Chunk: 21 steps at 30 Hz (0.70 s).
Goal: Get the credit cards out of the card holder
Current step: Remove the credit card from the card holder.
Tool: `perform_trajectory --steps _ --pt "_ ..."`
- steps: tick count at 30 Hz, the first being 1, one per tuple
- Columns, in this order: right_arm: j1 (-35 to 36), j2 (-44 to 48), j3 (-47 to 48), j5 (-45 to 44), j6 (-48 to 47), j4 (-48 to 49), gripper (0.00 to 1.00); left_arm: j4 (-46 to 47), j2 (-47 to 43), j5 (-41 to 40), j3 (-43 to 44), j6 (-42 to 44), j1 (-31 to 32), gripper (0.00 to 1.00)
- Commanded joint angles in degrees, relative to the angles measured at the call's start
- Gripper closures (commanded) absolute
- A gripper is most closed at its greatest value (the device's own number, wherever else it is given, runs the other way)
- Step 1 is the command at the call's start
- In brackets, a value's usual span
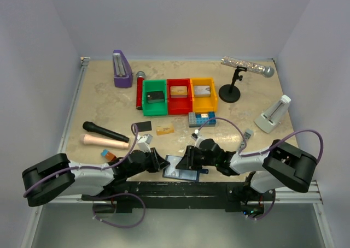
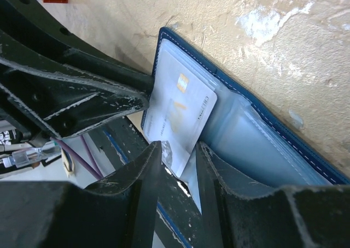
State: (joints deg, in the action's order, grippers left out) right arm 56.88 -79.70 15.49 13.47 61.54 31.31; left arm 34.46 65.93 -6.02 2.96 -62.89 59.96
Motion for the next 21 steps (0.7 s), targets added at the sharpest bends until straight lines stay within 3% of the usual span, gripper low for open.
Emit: perform_trajectory --steps 1,6,13,16,19,21 --pt "-0.1 -0.28 1.74 0.06 -0.1 2.71 0.64 -1.75 -4.13 1.54 -4.28 0.4 0.24 0.72" --pt "-0.02 -0.37 2.88 -0.03 -0.8 0.77 0.64 -6.24 -8.71 0.66 -3.75 0.67 0.24 0.7" --pt "-0.11 -0.63 3.76 0.15 -0.72 1.39 0.64 -6.6 -8.72 0.48 -4.37 0.93 0.24 0.87" --pt "-0.11 -0.46 4.03 0.15 -0.63 1.3 0.64 -5.63 -7.49 0.75 -4.63 0.76 0.24 0.91" --pt "-0.11 -0.28 4.03 -0.11 -0.54 0.95 0.64 -5.72 -6.96 0.75 -4.81 0.67 0.15 0.91" --pt "-0.11 -0.1 3.94 -0.29 -0.63 0.42 0.64 -6.59 -7.22 0.57 -4.81 0.67 0.24 0.84"
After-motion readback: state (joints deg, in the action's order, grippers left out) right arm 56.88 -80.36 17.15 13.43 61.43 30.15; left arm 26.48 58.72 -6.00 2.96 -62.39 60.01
